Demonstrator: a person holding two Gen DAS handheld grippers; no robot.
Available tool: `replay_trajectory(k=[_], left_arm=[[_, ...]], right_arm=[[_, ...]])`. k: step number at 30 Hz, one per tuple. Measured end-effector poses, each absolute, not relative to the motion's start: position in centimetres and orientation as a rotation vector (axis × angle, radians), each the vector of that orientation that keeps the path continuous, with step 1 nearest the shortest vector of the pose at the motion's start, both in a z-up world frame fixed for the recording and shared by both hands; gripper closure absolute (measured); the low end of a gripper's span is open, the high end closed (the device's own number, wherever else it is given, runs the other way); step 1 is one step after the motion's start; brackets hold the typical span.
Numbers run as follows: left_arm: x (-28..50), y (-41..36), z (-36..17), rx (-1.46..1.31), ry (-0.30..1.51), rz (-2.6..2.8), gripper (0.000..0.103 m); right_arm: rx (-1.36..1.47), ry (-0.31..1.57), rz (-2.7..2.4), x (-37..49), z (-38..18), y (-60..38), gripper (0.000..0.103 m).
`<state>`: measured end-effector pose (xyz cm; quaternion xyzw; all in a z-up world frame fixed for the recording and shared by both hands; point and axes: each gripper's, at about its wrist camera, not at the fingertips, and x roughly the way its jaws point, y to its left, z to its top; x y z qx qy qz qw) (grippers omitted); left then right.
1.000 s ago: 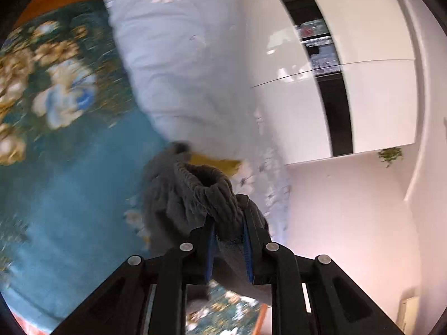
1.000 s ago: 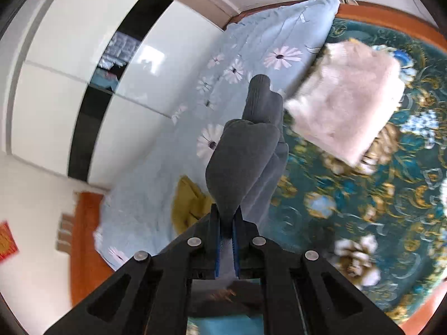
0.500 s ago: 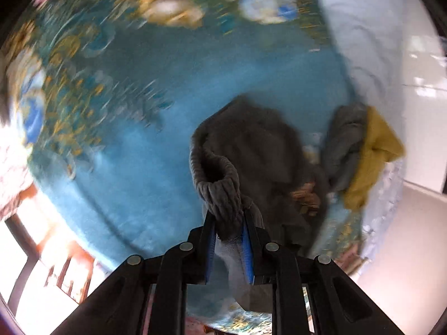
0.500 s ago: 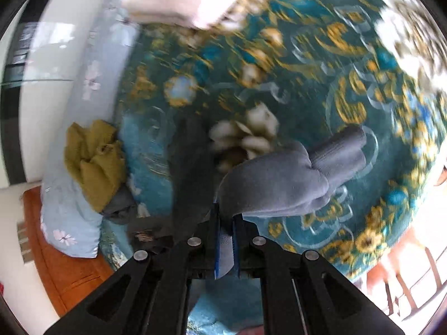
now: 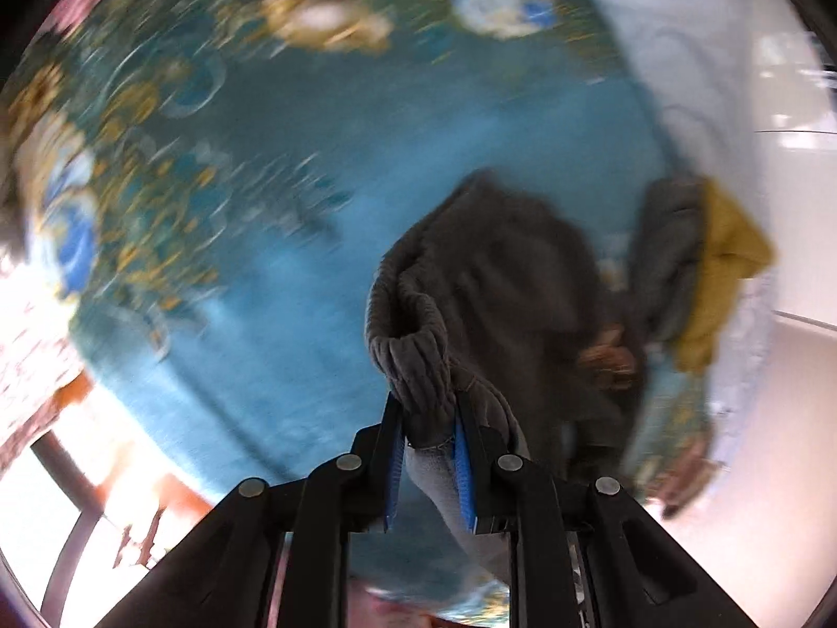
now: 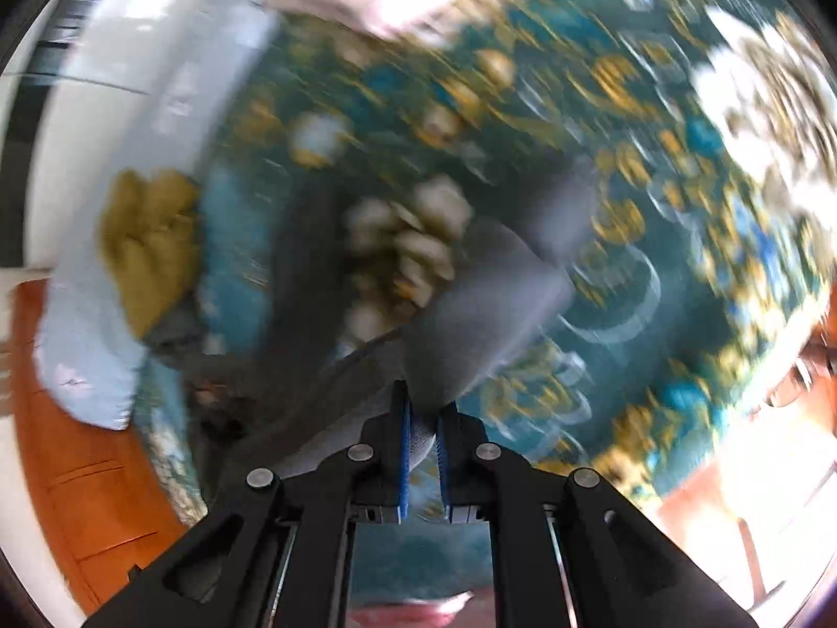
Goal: Fold clothes
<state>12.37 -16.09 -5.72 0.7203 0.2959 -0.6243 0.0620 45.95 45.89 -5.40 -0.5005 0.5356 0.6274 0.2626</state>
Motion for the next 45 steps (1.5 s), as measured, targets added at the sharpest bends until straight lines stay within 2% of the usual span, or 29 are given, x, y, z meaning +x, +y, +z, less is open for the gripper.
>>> replay_trajectory(k=[2,7,8,9,20,22,23,24,27,31,33,38,39,42,45], left_arm=[[12.4,-15.9,-6.0,2.2,0.852,-1.869,0.084],[11.6,-16.0,-5.7,2.197,0.841,-1.863,0.084],[11.5,-16.0,-5.8,2.2,0.828,-1.855,0.083],[11.9,-16.0,-5.6,2.206,0.813,-1.85,0.083],[13.6,-15.6,-4.1,2.21,0.715,-1.834,0.082],[13.4,-15.2,-3.6,2.199,0.706,-1.853,0.082],[13.2,-14.9,-3.2,2.186,0.701,-1.877,0.082],[13.0,-14.7,-2.9,2.174,0.696,-1.902,0.082],[12.4,-14.7,-1.0,2.121,0.755,-2.025,0.083],[11.8,-15.2,1.7,2.022,0.899,-2.206,0.083],[12.4,-15.9,0.5,2.044,0.866,-2.143,0.083],[14.8,-17.8,-3.8,2.107,0.784,-1.9,0.082],[15.1,-17.9,-4.4,2.123,0.778,-1.86,0.079],[15.5,-18.5,-5.1,2.134,0.753,-1.802,0.079],[15.7,-19.9,-5.1,2.077,0.798,-1.765,0.079]], right_arm=[[-1.373,1.448,1.656,46.4,-6.1,45.7,0.093],[-1.302,1.45,1.614,48.0,-5.8,46.7,0.067],[-1.263,1.465,1.597,48.5,-5.8,47.1,0.058],[-1.23,1.479,1.576,49.1,-5.8,47.5,0.056],[-1.103,1.694,1.333,53.4,-9.6,48.1,0.056],[-1.093,1.709,1.319,53.5,-9.6,48.2,0.073],[-1.096,1.71,1.317,53.5,-9.5,48.4,0.093],[-1.108,1.704,1.325,53.2,-9.3,48.6,0.095],[-1.085,1.659,1.455,51.9,-7.2,49.7,0.096],[-0.926,1.589,1.757,50.6,-1.5,50.5,0.097],[-0.9,1.543,1.848,50.5,0.1,50.4,0.097],[-1.2,1.444,1.666,50.6,-4.9,49.4,0.093],[-1.221,1.452,1.612,51.0,-5.8,49.1,0.093],[-1.223,1.452,1.5,52.4,-7.0,48.8,0.093],[-1.191,1.43,1.459,53.4,-6.5,49.2,0.085]])
